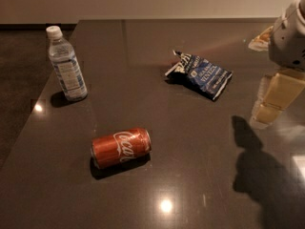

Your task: Pick coke can

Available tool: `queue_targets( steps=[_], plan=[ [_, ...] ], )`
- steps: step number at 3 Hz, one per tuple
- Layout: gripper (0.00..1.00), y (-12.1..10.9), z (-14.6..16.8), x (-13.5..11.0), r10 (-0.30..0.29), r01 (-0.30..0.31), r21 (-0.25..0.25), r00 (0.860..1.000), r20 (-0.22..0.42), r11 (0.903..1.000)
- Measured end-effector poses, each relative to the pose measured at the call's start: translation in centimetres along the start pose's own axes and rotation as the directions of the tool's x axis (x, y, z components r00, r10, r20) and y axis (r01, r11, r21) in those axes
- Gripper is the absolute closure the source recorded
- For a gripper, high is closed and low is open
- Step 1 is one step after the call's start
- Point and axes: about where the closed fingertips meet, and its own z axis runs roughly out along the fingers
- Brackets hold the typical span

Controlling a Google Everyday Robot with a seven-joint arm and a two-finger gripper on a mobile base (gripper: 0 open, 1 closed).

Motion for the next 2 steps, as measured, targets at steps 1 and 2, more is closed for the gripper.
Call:
queue_targets(
  steps=[1, 2],
  plan=[
    [0.00, 0.1, 1.6, -2.7, -0.042, 0.044, -0.030, 0.998, 0.051, 0.9986],
    [0.00, 1.2, 4.6, -7.3, -0.119, 0.128, -0.085, 0.988, 0.098, 0.9882]
  ],
)
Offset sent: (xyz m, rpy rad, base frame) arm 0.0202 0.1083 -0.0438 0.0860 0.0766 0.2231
